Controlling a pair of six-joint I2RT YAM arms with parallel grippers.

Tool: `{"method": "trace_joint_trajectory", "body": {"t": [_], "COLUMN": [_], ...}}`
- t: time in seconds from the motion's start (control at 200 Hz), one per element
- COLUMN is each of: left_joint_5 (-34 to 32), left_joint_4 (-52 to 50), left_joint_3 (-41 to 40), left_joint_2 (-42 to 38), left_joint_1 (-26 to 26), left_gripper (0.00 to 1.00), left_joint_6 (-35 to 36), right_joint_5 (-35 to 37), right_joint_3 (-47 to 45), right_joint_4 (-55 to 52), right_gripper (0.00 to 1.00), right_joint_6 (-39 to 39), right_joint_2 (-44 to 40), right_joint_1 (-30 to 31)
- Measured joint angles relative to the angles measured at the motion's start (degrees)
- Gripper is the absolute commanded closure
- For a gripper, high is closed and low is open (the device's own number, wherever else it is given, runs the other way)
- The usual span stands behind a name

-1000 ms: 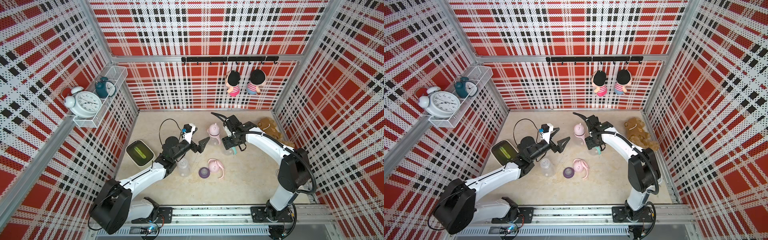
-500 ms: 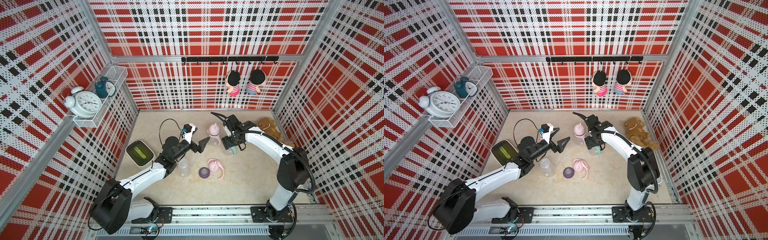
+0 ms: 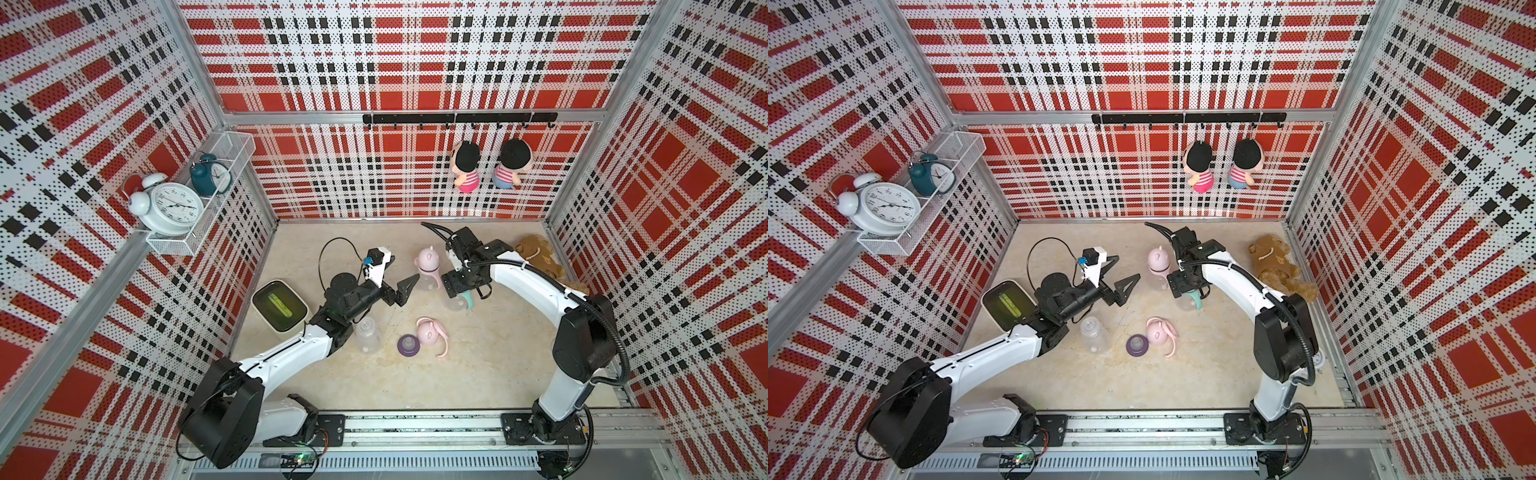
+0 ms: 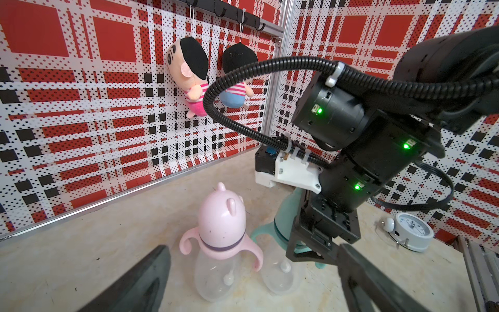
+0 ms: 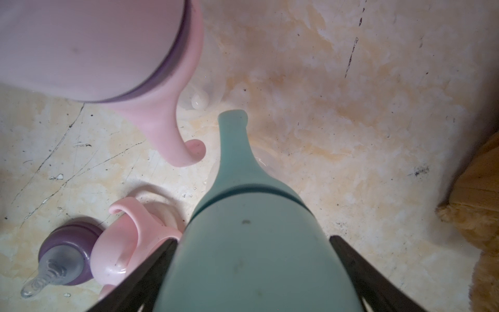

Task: Assemble the baby bottles
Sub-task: Close the lid on the baby bottle.

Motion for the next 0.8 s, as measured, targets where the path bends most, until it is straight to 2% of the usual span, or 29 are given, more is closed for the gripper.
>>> {"method": "trace_joint_trajectory", "body": {"t": [0.18, 0.611, 0.712, 0.797], "left_joint_5": [0.0, -0.5, -1.6, -3.0], "left_joint_4": [-0.4, -2.8, -3.3, -3.8], "left_joint_3": [0.0, 2.9, 3.9, 4.3], "left_joint_2": [0.0, 0.1, 0.1, 0.1], "left_joint_1": [0.0, 1.8, 3.2, 4.6], "left_gripper": [0.02, 0.02, 0.02, 0.02], "left_joint_6": [-0.1, -2.5, -3.9, -5.4], "right_joint_5": [-0.9, -3.0, -2.8, -2.0], "right_joint_3": [0.0, -0.1, -1.1, -2.9], "right_joint_4": [-0.8, -1.0, 0.3, 2.7], "right_gripper": [0.05, 0.04, 0.04, 0.04], "right_joint_6": [0.0, 1.4, 2.1, 2.2], "right_joint_2": [-2.8, -18.8, -22.8, -25.3], "right_joint_1": [0.0, 0.9, 3.6, 8.6]}}
